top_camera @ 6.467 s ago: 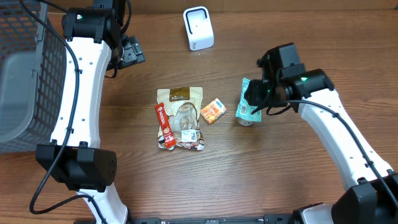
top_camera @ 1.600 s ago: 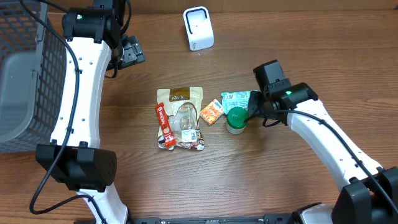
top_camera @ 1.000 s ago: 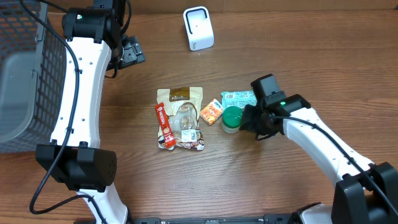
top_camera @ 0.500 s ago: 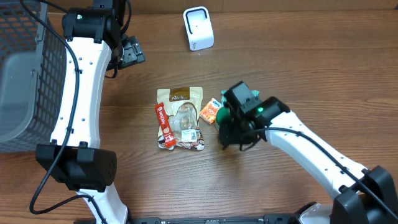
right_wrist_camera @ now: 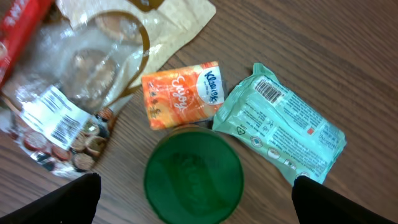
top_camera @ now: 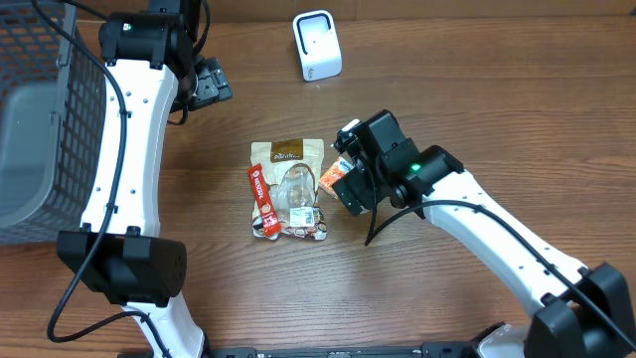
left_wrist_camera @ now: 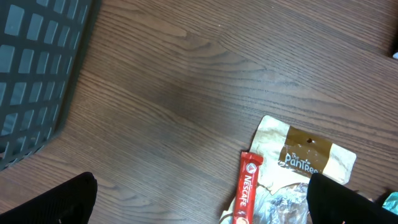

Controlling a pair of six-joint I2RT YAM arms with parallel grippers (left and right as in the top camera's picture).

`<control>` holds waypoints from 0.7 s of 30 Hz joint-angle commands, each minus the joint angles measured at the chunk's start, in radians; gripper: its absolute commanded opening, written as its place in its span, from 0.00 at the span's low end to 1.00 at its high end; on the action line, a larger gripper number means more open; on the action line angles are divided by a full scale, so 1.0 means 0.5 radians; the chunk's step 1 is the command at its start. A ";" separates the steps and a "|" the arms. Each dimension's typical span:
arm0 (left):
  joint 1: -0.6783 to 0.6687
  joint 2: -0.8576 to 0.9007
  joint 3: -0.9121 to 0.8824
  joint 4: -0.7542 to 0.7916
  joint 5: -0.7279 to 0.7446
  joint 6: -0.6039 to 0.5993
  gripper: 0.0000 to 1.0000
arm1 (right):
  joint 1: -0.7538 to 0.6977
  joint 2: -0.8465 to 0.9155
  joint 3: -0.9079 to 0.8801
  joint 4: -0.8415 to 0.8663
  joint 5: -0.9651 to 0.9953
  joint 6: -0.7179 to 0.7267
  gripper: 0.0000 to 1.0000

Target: Scan the item barcode

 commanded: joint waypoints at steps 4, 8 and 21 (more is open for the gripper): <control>-0.004 -0.024 -0.005 0.002 -0.006 -0.014 1.00 | -0.013 0.220 0.008 0.111 0.034 -0.320 1.00; -0.004 -0.024 -0.005 0.002 -0.006 -0.014 1.00 | -0.013 0.298 0.008 0.101 0.034 -0.336 0.89; -0.004 -0.024 -0.005 0.002 -0.006 -0.014 1.00 | -0.017 0.198 0.013 -0.101 0.037 0.429 0.60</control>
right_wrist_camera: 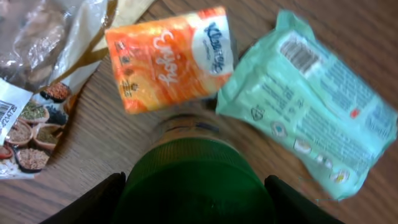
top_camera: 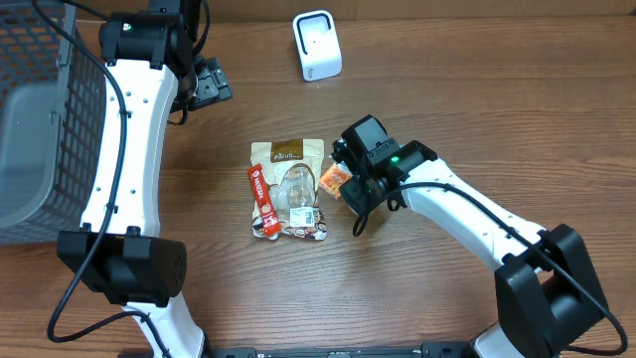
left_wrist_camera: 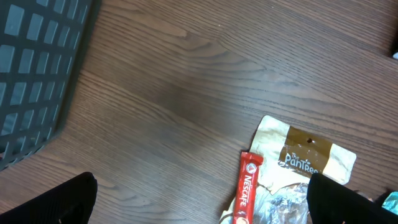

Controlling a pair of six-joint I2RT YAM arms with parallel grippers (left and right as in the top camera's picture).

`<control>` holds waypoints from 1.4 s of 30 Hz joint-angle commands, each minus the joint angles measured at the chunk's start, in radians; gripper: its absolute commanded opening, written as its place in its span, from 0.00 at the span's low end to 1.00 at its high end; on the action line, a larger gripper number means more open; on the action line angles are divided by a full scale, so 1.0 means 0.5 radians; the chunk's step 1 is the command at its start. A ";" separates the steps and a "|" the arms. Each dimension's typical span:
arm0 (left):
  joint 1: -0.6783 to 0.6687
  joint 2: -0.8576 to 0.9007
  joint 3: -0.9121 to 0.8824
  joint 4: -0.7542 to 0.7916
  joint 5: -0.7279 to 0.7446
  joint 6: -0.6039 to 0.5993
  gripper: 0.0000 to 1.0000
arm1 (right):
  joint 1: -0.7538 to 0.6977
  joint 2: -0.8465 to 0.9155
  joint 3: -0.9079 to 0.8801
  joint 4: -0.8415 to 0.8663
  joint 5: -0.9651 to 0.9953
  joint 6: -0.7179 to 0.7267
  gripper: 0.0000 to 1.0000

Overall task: Scan the item barcode
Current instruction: 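Hold the green cup with the right gripper near the items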

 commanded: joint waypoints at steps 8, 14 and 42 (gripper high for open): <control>-0.004 -0.024 -0.005 0.002 -0.006 -0.014 1.00 | -0.010 -0.273 0.011 -0.195 0.154 1.667 0.66; -0.004 -0.024 -0.005 0.002 -0.006 -0.014 1.00 | -0.009 -0.273 0.006 -0.279 0.163 2.005 0.66; -0.004 -0.024 -0.005 0.002 -0.006 -0.014 0.99 | -0.006 -0.273 -0.227 -0.095 0.525 2.596 0.80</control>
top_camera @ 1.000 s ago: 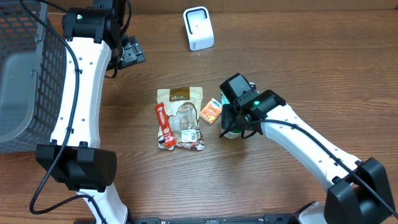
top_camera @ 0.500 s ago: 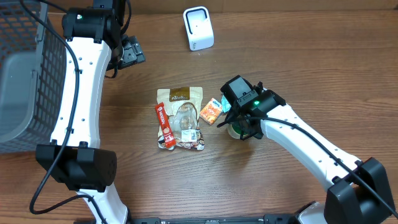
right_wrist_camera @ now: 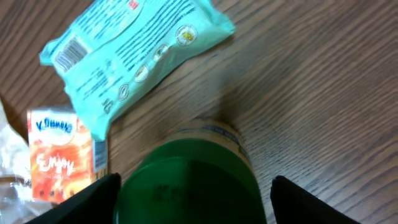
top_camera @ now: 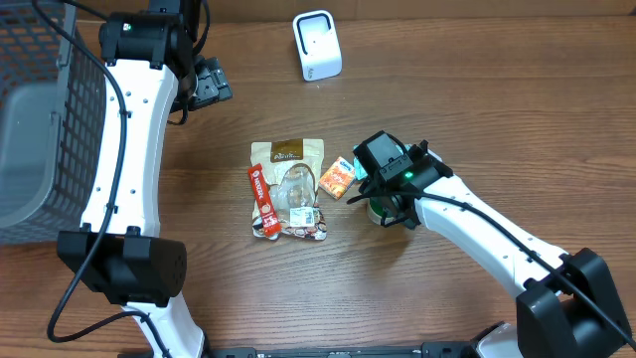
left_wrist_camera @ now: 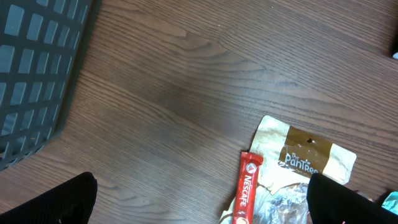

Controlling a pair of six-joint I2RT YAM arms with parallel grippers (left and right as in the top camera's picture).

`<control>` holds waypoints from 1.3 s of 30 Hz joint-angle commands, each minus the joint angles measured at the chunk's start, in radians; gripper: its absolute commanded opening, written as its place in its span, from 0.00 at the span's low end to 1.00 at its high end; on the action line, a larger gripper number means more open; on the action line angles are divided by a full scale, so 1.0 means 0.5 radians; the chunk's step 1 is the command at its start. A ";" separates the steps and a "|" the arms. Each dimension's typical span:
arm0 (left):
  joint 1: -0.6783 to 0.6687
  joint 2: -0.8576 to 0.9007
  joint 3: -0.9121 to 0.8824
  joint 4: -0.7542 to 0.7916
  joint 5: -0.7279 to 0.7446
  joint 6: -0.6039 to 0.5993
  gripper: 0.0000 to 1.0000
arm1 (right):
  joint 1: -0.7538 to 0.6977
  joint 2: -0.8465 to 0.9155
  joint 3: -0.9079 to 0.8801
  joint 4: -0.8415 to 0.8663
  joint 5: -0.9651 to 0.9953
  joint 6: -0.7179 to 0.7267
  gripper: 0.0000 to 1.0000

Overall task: Scan the item barcode
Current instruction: 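Hold the green cup with the right gripper near the items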

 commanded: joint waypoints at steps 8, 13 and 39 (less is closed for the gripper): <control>-0.004 -0.024 -0.005 0.002 -0.006 -0.014 1.00 | -0.034 -0.051 0.378 -0.176 0.100 -0.860 1.00; -0.004 -0.024 -0.005 0.002 -0.006 -0.014 1.00 | -0.121 -0.050 0.491 -0.265 -0.340 -1.534 1.00; -0.004 -0.024 -0.005 0.002 -0.006 -0.014 1.00 | -0.211 0.137 -0.076 0.125 -0.380 -1.627 0.95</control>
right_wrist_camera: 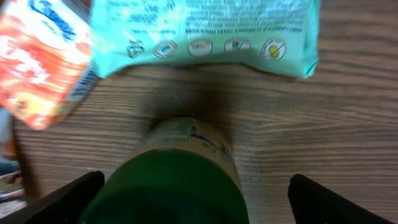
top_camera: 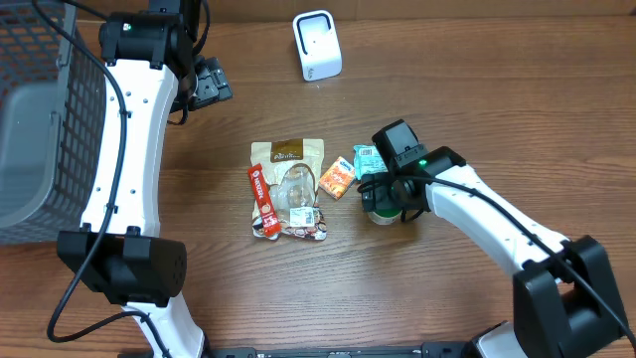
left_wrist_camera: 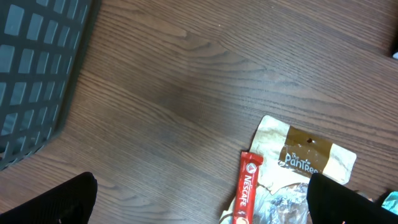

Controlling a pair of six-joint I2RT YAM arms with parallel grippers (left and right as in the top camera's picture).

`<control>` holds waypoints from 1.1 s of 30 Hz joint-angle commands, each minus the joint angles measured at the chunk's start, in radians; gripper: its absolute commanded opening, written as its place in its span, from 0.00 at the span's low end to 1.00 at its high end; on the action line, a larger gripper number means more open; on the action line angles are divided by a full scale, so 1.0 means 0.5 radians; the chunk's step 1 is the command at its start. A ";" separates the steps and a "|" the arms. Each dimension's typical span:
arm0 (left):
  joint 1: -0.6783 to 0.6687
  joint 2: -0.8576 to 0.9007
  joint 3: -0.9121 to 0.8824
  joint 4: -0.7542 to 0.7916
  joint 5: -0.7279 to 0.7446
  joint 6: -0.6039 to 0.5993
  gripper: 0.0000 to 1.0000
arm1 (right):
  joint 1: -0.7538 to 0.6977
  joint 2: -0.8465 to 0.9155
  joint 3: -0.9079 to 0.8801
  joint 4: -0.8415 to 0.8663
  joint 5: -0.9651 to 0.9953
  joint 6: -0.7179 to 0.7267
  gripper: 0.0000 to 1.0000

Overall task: Scan the item barcode
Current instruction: 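Hold the green cup with the right gripper near the items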

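Observation:
A jar with a green lid (right_wrist_camera: 174, 186) stands upright on the table, right of the pile, also seen in the overhead view (top_camera: 381, 209). My right gripper (right_wrist_camera: 196, 180) is directly over it, open, one finger on each side of the lid; the right finger (right_wrist_camera: 323, 196) stands clear of it. A teal packet (right_wrist_camera: 205, 31) with a barcode and an orange tissue pack (right_wrist_camera: 37, 68) lie just beyond the jar. My left gripper (left_wrist_camera: 199, 208) is open, high over bare wood at the back left. The white scanner (top_camera: 317, 45) stands at the back.
A tan pouch (top_camera: 291, 174) and a red Nescafe stick (top_camera: 260, 199) lie at the table's middle, left of the tissue pack (top_camera: 336, 179). A grey basket (top_camera: 40, 119) fills the left edge. Teal packet (top_camera: 368, 159) lies beside the right wrist.
My right gripper's fingers stand wider apart round the green lid than before, and the wrist has turned so the teal packet lies across the top. The jar stays put. Left arm unchanged.
My right gripper was open over the jar beside the tissue pack. Then its fingers were close against the lid. Then the jar stood further right, clear of the tissue pack, fingers still close. Now the fingers are spread again. My left arm never moved.

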 commanded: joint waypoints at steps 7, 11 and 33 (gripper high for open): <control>-0.004 -0.024 -0.005 0.002 -0.006 -0.014 1.00 | -0.001 0.132 -0.043 0.050 0.004 -0.052 0.85; -0.004 -0.024 -0.005 0.002 -0.006 -0.014 1.00 | -0.001 0.132 -0.043 0.046 0.002 -0.057 0.75; -0.004 -0.024 -0.005 0.002 -0.006 -0.014 1.00 | -0.001 0.132 -0.043 0.045 0.002 -0.059 0.76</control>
